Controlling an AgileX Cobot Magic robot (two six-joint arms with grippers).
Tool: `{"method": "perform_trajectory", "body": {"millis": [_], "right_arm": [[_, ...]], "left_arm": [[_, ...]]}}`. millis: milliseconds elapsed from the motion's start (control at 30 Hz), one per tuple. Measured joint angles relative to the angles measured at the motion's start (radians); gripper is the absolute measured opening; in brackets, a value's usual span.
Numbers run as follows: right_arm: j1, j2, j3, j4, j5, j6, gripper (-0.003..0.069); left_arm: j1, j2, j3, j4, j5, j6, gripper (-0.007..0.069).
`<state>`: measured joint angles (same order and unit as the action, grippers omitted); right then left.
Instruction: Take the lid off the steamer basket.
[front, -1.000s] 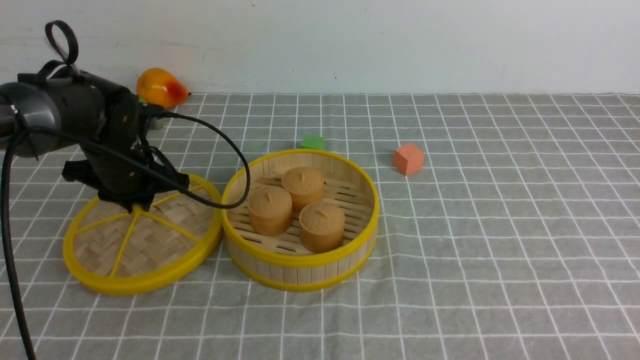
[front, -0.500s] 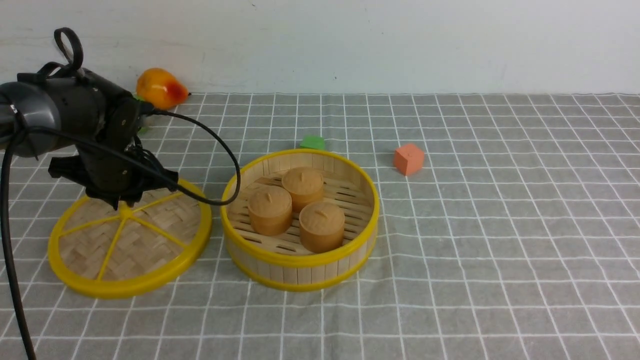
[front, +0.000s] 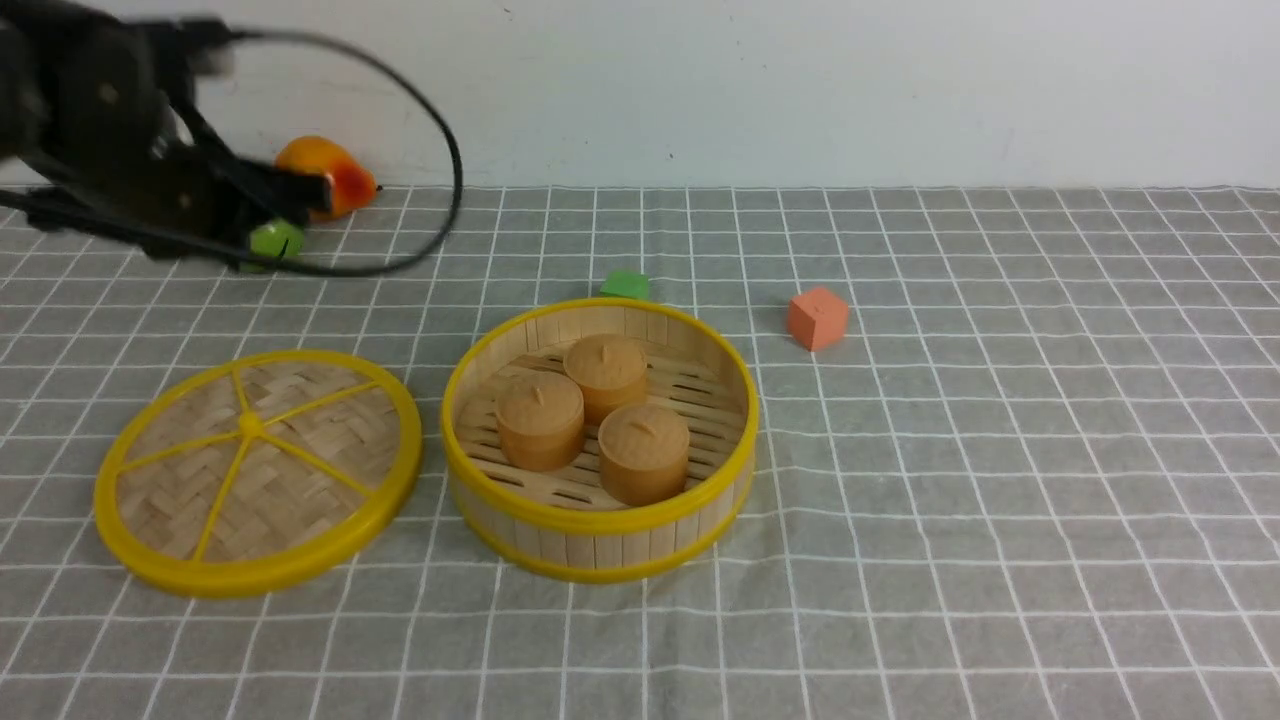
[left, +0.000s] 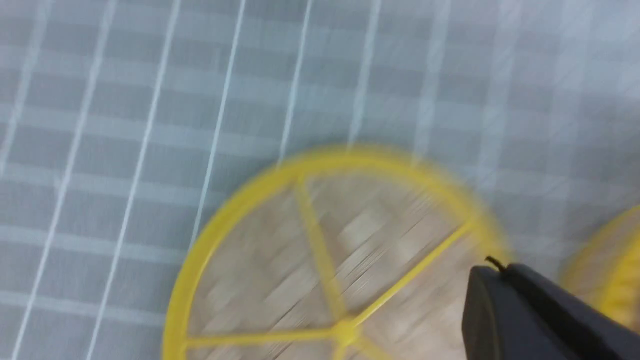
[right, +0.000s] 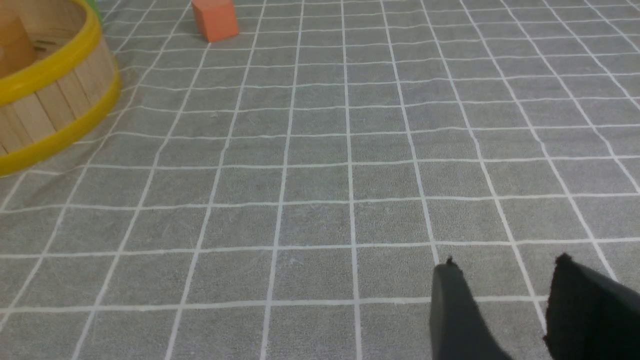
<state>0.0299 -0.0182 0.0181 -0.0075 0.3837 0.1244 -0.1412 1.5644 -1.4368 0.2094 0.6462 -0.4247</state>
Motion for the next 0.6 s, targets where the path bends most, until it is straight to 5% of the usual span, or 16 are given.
{"method": "perform_trajectory", "body": {"millis": [300,600], "right_arm": [[0.0,0.0,0.0,0.0,0.0,0.0,0.0242],[0.0,0.0,0.0,0.0,0.0,0.0,0.0242]], "left_arm": [[0.0,-0.629,0.39,-0.311,-0.345,0.3,-0.0013],[0.0,-0.903,0.886,-0.382,-0.441,0.343,-0.0013]]}}
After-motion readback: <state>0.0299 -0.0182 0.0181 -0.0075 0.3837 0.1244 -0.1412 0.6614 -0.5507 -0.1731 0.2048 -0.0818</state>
